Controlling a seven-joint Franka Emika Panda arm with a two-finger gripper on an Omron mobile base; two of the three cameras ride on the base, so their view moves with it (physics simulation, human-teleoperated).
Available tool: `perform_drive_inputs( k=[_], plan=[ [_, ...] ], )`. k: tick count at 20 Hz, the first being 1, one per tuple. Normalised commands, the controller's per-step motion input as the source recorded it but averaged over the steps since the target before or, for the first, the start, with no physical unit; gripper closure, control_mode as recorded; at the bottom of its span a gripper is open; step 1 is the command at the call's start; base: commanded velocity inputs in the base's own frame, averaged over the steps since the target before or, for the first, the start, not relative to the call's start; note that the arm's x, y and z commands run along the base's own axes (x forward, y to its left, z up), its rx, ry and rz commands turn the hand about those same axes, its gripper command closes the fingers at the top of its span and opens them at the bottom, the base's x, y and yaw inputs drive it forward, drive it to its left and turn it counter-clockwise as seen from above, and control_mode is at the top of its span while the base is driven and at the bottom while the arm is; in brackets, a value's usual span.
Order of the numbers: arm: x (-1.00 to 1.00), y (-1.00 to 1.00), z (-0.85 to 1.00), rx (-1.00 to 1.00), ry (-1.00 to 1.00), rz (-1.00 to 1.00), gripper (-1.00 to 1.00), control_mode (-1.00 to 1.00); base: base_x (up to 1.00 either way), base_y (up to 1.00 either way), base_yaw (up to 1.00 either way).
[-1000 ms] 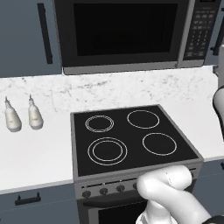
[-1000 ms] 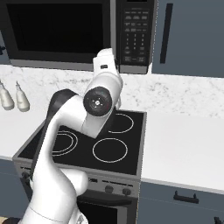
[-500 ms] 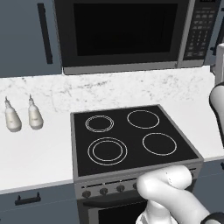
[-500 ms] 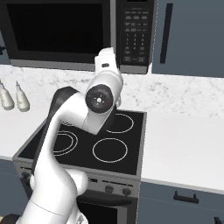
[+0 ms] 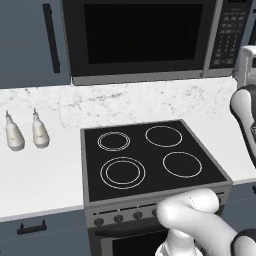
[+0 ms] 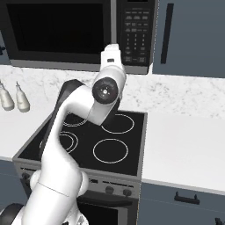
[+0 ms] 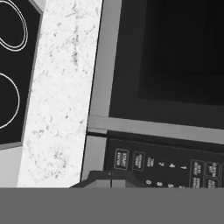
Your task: Open the microwave, place the bowl with waffle inside the microwave, then close the microwave door and turn it on.
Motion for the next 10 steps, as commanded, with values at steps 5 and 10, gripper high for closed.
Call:
perform_drive_inputs(
  k=[5, 10],
  plan=[
    [0.39, 0.0, 0.0, 0.08, 0.0, 0.0, 1.0, -1.0, 0.0, 0.0, 0.0],
    [0.42, -0.08, 0.0, 0.09, 0.0, 0.0, 1.0, -1.0, 0.0, 0.0, 0.0]
  ],
)
